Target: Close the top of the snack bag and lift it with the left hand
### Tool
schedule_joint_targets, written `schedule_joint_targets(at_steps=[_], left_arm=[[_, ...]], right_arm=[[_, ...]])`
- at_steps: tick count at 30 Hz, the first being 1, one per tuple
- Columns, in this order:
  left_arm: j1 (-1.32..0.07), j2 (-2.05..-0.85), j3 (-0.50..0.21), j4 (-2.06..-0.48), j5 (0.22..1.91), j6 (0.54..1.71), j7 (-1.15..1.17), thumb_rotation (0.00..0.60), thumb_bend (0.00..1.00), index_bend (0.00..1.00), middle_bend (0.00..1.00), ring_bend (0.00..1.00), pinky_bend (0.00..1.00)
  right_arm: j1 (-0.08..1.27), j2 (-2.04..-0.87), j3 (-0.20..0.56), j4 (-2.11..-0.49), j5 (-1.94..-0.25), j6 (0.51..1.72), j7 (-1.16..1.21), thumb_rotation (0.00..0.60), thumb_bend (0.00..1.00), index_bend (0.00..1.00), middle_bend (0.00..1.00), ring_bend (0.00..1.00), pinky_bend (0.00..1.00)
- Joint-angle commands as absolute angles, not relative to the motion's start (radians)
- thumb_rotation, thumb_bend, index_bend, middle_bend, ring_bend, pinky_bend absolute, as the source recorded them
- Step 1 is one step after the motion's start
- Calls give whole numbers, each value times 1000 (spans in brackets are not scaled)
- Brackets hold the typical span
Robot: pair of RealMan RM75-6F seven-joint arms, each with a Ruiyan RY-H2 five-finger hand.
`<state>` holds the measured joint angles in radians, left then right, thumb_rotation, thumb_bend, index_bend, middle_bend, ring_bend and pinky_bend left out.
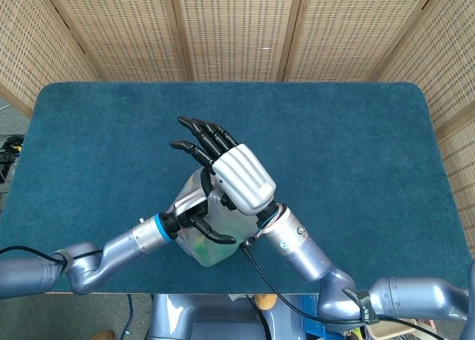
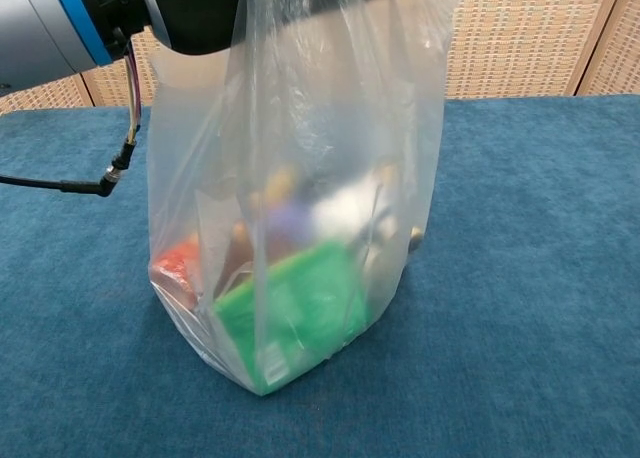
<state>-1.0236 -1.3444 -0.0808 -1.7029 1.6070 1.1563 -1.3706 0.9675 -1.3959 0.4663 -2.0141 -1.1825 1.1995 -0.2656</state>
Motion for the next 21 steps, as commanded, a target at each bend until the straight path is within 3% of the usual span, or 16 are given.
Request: schedule_joint_targets(at_steps=[1,3,7,9,16,21], left_arm=[[-1018,-1344,-92,-1716,1596,1147,-1343,459,47,17,12,7,0],[-1020,-1339,-95,-1722,1598,1133,-1328,464,17,0,0,0,0],[-1025,-1329,-100,-1728,1620,1116,-1272,588,16,0,0,0,0],[-1023,-1324,-107,-1738,1618,1113,-1247,600,21,0,0,0,0],[-1020,-1309,-116,-1759,1607,1093,-1166,600,182,0,0,0,0],[-1019,-1304,-126,-1767,1591,1076,-1110,600,201,0,0,0,0]], right_arm=[[966,-1392,467,-2016,-1184,1200,-264,600,920,181,16,0,111],[965,-1389,467,-2019,-1184,1201,-262,600,921,182,16,0,111],[966,-1385,470,-2024,-1182,1201,-264,600,919,182,16,0,111],[968,-1384,470,-2027,-1182,1201,-268,600,920,183,16,0,111],[972,-1386,474,-2032,-1178,1205,-273,600,919,186,16,0,111],[975,-1389,475,-2033,-1172,1206,-276,600,919,186,17,0,111]])
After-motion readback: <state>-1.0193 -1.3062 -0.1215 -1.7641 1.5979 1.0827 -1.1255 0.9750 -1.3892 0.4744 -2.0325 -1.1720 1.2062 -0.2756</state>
